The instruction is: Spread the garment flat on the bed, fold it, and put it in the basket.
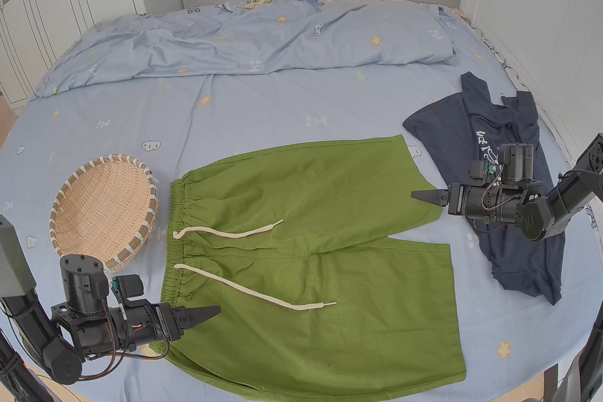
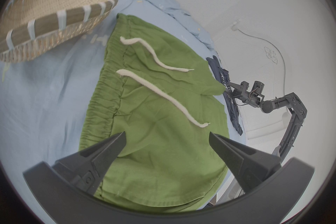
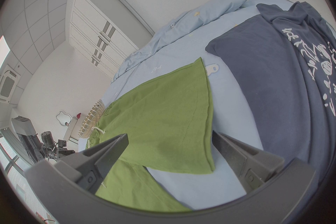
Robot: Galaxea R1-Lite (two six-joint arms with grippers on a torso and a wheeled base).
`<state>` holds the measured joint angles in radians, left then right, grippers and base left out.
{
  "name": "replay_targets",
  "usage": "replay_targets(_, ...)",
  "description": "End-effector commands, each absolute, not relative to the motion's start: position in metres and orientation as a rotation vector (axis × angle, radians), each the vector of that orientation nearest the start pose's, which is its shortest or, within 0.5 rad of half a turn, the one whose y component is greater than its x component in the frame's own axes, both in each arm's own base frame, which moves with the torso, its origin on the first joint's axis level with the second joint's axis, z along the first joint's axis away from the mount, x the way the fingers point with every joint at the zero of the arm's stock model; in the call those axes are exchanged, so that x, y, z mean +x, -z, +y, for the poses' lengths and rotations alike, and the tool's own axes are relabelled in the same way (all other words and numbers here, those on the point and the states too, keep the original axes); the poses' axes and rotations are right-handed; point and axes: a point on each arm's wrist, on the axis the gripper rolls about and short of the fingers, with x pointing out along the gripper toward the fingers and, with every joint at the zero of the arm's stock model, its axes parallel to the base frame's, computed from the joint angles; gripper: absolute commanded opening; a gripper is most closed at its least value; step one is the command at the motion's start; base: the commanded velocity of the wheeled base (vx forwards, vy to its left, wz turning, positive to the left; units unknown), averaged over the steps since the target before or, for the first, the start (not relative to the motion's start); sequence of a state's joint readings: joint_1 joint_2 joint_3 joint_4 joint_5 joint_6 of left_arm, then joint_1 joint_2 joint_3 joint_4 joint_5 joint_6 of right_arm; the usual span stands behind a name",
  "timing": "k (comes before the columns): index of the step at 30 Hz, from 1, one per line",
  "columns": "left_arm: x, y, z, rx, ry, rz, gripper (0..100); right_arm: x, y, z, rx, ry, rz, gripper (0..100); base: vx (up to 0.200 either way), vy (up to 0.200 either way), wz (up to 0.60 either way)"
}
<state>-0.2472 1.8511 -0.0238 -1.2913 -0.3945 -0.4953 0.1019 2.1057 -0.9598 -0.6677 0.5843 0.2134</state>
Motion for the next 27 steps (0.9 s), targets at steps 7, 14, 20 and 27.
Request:
replay_targets(7, 0.187, -0.047, -0.048, -0.543, 0.42, 0.696, 100, 0.381, -0.074, 0.063, 0.318, -0.645, 0.593, 100, 0.0, 0.0, 0.0)
replay_targets(14, 0.188, -0.045, -0.046, -0.551, 0.402, 0.701, 100, 0.371, -0.07, 0.065, 0.335, -0.66, 0.665, 100, 0.0, 0.0, 0.0)
replay_targets(20, 0.188, -0.045, -0.045, -0.553, 0.397, 0.702, 100, 0.35, -0.089, 0.062, 0.358, -0.712, 0.691, 100, 0.0, 0.0, 0.0)
replay_targets(27, 0.188, -0.045, -0.045, -0.551, 0.397, 0.703, 100, 0.335, -0.108, 0.058, 0.372, -0.748, 0.696, 100, 0.0, 0.0, 0.0)
